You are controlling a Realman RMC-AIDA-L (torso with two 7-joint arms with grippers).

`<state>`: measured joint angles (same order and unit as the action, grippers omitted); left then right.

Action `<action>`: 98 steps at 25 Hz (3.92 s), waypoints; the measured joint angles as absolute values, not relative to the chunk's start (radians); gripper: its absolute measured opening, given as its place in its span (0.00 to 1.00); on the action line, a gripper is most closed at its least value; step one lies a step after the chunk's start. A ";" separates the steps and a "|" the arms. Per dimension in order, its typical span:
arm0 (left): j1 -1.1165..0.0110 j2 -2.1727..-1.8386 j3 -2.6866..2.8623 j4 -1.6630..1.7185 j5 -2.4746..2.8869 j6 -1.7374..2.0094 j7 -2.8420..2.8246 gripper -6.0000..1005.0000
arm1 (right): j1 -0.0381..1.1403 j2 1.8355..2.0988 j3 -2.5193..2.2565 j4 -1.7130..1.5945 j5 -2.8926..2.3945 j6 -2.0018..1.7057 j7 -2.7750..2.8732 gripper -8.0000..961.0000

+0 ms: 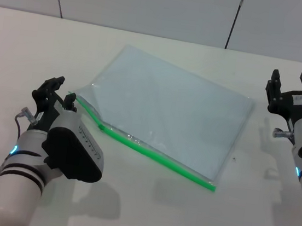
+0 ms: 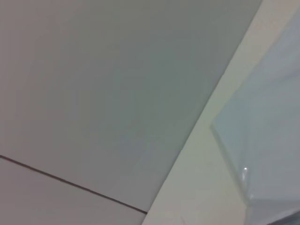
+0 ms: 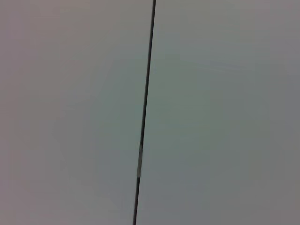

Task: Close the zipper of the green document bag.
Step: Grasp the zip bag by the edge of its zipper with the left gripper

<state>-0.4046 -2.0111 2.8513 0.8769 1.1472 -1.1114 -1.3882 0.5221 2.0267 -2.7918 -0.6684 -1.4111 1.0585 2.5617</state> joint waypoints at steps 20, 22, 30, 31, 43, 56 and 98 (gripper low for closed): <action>-0.398 -2.009 2.847 0.883 1.135 -1.174 -1.377 0.44 | 0.521 2.026 -2.792 -0.664 -1.411 1.058 2.562 0.61; -0.398 -2.009 2.847 0.883 1.117 -1.187 -1.377 0.44 | 0.521 2.026 -2.792 -0.664 -1.411 1.058 2.562 0.61; -0.403 -2.009 2.855 0.876 1.041 -1.189 -1.376 0.44 | 0.522 2.026 -2.792 -0.664 -1.411 1.057 2.562 0.61; -0.404 -2.009 2.856 0.874 1.040 -1.184 -1.376 0.44 | 0.522 2.026 -2.792 -0.664 -1.411 1.057 2.562 0.61; -0.436 -2.012 2.859 0.867 1.045 -1.115 -1.350 0.44 | 0.525 2.026 -2.792 -0.664 -1.411 1.057 2.560 0.61; -0.439 -2.016 2.859 0.872 0.990 -1.097 -1.211 0.44 | 0.522 2.026 -2.792 -0.664 -1.410 1.060 2.560 0.61; -0.458 -2.016 2.861 0.860 1.049 -1.044 -0.984 0.44 | 0.521 2.026 -2.798 -0.669 -1.410 1.066 2.559 0.60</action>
<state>-0.4575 -2.0156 2.8608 0.8597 1.0485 -1.0437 -0.9841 0.5215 2.0263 -2.7975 -0.6688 -1.4097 1.0658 2.5586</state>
